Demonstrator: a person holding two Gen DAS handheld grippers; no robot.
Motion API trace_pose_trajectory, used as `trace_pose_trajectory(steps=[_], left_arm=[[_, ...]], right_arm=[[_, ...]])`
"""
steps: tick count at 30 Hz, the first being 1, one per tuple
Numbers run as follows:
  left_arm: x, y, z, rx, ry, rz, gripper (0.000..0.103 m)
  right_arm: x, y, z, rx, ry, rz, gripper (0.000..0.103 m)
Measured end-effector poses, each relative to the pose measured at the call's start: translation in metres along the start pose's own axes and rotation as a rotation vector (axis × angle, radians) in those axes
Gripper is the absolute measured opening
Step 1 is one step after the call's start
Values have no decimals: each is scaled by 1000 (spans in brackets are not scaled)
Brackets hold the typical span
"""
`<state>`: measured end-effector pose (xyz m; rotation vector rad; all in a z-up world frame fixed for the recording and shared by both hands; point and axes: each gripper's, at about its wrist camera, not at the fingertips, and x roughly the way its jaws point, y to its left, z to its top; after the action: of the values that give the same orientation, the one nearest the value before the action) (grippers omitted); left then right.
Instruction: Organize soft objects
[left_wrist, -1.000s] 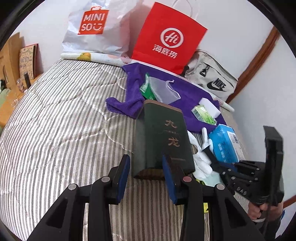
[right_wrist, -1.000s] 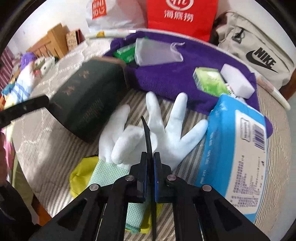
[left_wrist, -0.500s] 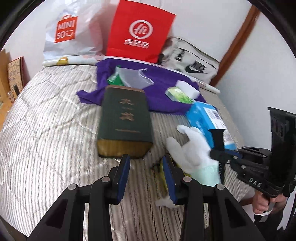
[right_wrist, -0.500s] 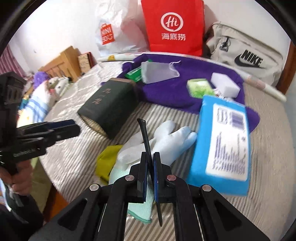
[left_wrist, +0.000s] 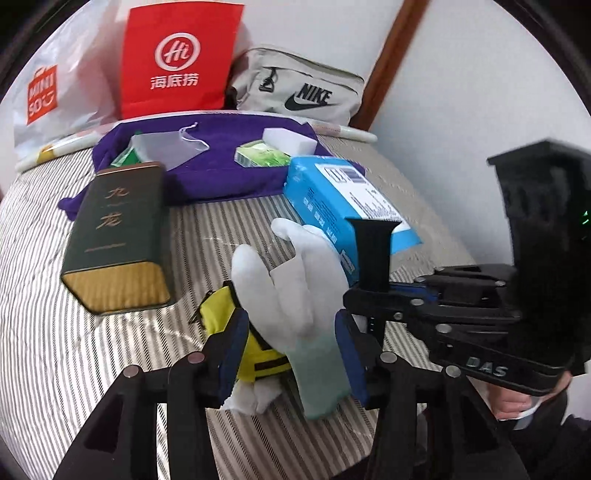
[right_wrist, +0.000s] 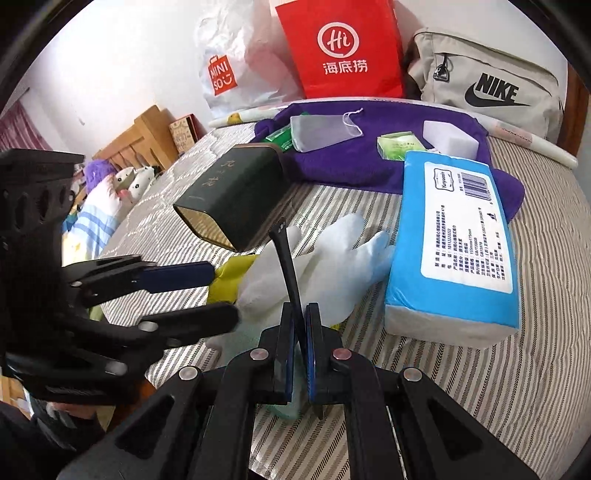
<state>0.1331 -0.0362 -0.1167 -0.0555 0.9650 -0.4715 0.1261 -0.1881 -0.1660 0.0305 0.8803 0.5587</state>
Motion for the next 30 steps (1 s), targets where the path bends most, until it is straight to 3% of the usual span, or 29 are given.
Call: trace_pose_trajectory(steps=[5, 9, 12, 16, 26, 30], left_arm=[[17, -5, -2, 23, 20, 25, 44], [25, -7, -6, 48, 32, 62, 20], [25, -7, -8, 47, 20, 63, 14], [16, -6, -9, 46, -7, 70, 12], [-9, 11, -12, -14, -51, 85, 12], [-9, 20, -15, -31, -42, 92, 12]], right_arm=[[-5, -11, -3, 32, -11, 36, 6], [-10, -16, -4, 46, -27, 36, 5], [-18, -20, -7, 56, -44, 39, 5], [-29, -25, -12, 67, -80, 33, 5], [-7, -29, -25, 73, -18, 22, 8], [8, -29, -25, 80, 1, 16, 16]])
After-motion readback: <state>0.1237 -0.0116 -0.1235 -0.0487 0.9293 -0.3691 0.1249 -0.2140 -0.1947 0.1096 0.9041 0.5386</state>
